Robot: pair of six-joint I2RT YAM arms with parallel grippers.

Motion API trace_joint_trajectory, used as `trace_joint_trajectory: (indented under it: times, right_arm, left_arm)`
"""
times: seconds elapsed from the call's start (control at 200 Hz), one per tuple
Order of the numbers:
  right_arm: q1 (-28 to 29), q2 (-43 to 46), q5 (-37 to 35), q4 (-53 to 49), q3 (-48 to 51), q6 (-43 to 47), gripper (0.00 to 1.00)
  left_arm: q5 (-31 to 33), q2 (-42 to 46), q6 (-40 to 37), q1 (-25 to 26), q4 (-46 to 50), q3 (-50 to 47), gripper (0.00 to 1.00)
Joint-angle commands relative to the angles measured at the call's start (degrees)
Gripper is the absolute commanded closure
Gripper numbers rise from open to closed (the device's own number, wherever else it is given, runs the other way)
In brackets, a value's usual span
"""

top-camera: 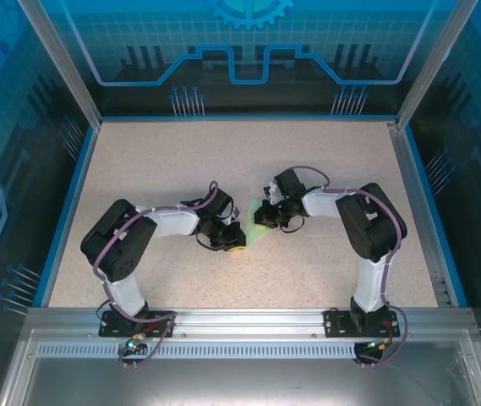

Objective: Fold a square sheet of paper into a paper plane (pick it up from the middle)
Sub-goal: Fourth fold the wing at the center of the table.

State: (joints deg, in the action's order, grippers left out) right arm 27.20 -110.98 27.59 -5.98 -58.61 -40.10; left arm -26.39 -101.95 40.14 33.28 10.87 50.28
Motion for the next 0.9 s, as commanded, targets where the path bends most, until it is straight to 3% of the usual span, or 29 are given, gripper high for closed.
trace_joint_trajectory:
  times: [0.0,0.195,0.555,0.74,0.895]
  right_arm:
    - [-0.4,-5.0,-6.7,-6.4,1.7,0.8,0.95]
    - [-0.4,-5.0,-6.9,-6.7,1.5,0.9,0.95]
    - [-0.5,-5.6,-6.9,-7.0,1.5,1.0,0.95]
    - [-0.6,-5.8,-7.0,-7.1,1.6,0.9,0.95]
    - [-0.6,-6.1,-6.9,-6.9,1.5,0.7,0.95]
  left_arm:
    - [2.7,-1.2,-1.8,0.4,5.2,-2.1,0.88]
    - [7.0,0.0,-4.9,0.4,11.9,-2.5,0.88]
    - [3.9,5.7,-7.3,0.7,15.5,-2.7,0.89]
    - [2.7,11.0,-4.4,0.5,6.5,0.9,0.9]
    - [3.5,7.2,-2.4,0.5,-0.2,4.3,0.9]
